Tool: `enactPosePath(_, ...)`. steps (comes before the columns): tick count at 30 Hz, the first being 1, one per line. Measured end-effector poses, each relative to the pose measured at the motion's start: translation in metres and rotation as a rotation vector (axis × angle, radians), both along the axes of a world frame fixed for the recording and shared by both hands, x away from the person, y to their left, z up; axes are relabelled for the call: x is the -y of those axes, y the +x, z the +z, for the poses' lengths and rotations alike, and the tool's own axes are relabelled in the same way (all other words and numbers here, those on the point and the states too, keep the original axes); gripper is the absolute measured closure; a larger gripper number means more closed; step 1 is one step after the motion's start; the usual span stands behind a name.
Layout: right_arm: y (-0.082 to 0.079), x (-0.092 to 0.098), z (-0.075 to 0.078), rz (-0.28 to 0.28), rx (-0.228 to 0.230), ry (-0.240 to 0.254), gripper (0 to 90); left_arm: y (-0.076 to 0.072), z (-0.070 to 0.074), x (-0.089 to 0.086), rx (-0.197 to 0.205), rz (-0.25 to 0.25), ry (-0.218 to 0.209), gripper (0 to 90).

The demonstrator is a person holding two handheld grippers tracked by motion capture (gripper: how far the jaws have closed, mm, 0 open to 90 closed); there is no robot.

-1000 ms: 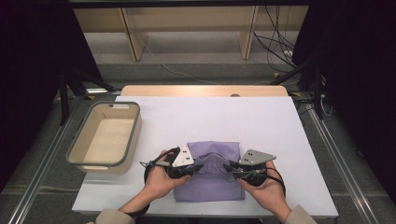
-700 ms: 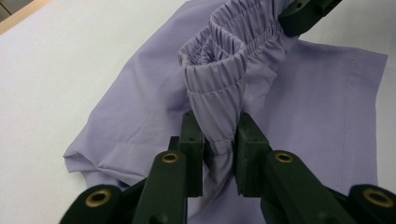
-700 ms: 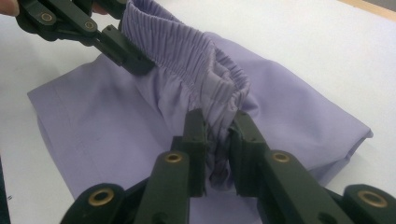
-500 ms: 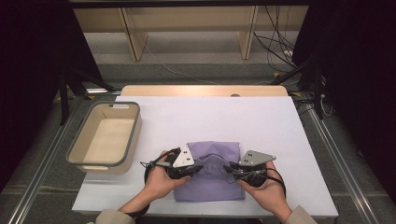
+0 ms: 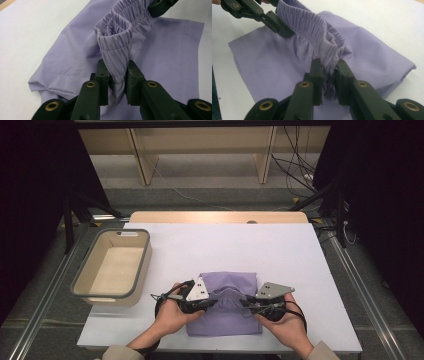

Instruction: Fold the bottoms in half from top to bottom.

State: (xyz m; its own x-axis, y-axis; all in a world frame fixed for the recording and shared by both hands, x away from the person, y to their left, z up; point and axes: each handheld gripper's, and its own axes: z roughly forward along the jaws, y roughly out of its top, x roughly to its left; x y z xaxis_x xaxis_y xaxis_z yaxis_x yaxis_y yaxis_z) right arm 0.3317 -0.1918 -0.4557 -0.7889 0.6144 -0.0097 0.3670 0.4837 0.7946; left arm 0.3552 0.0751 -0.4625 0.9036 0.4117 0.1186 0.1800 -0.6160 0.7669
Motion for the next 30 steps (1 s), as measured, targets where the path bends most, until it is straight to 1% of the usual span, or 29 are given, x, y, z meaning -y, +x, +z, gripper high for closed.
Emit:
enactPosePath(11,-0.0018,-0.0002,-0.0008,0.014,-0.007,-0.016,78.4,-0.0017,-0.0026,-0.0004,-0.008,-0.01,0.002,74.1)
enactPosePath(17,-0.0027,0.0002,-0.0014,0.021,-0.01,-0.026,78.3,-0.003,-0.0034,0.0,-0.01,-0.017,0.01,73.8)
enactPosePath(19,-0.0033,0.0002,-0.0017,0.021,-0.012,-0.028,78.2,-0.0038,-0.0033,0.0,-0.006,-0.024,0.02,73.7)
enactPosePath(30,-0.0054,0.0013,-0.0029,0.032,-0.02,-0.04,77.7,-0.0061,-0.0041,-0.0002,-0.016,-0.029,0.032,73.2)
